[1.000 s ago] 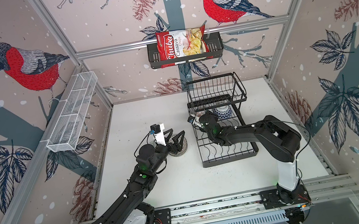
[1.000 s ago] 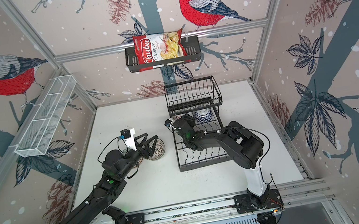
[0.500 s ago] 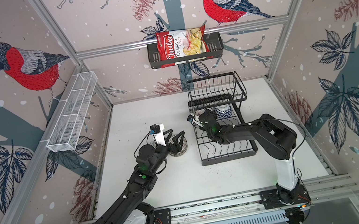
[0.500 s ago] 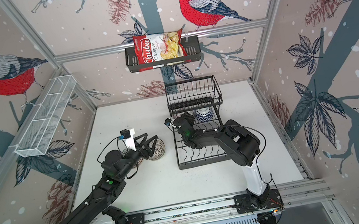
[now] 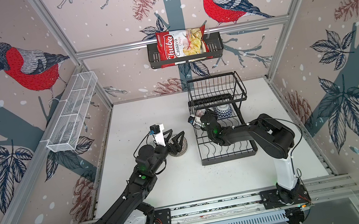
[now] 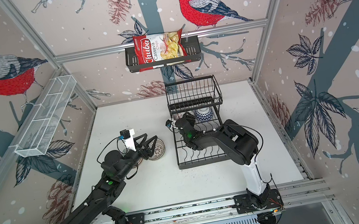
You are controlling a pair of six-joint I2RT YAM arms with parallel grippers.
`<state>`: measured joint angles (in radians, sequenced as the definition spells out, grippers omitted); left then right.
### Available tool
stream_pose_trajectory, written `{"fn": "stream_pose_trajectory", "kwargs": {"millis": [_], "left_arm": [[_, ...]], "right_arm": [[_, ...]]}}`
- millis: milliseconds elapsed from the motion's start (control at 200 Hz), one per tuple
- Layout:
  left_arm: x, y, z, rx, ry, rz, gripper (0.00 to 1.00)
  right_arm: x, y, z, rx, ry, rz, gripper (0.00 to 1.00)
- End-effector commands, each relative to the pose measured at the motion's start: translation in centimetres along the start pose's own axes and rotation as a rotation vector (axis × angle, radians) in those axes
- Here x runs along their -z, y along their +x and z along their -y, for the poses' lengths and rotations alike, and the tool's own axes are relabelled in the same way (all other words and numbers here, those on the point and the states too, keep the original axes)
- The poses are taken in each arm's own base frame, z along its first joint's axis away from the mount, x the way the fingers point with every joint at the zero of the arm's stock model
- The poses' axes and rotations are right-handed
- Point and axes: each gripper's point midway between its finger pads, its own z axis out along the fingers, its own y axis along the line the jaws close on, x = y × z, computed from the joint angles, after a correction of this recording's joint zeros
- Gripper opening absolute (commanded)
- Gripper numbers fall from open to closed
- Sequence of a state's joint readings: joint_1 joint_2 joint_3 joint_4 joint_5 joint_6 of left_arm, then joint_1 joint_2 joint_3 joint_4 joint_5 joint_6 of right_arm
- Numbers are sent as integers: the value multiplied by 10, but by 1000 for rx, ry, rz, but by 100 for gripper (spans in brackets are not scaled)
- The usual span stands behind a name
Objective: Load bowls into a dish rack
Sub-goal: Place the bowl in the dish rack.
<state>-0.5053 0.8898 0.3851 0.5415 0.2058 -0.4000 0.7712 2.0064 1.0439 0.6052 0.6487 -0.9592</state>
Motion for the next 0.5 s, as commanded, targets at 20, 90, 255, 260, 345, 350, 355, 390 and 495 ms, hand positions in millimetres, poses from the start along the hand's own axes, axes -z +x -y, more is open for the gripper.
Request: {"fn": "stream_pose_trajectory", "kwargs": {"millis": [20,90,255,260,345,350,355,390,495], "left_arm": [[1,-2,0,-8,-2,11,75],[2,-2,-1,-8,-4,13,75],[3,-4,0,-11,-6,17,75],[3,-4,0,-12,-5,18,75],[3,-3,0,-11,-5,15,75],[3,-3,0,-11,-6,15,75],[3,-3,0,-11,-5,16,75],[3,-4,0,-13,-5,17,75],[3,-4,-1,-13,-8,15,75]], "right_arm": [[-4,-2,17,-24,74,-6,58],[-6,-1,14,-14,66,-8,60],[-11,3,4,1,52,-18,61],[-11,3,4,1,50,-18,61],[-13,5,1,4,46,-20,64],[-13,5,0,4,45,-20,65],[-13,5,0,5,44,-20,65],[-14,5,-1,4,44,-22,66],[-14,5,-2,4,41,-22,70]]}}
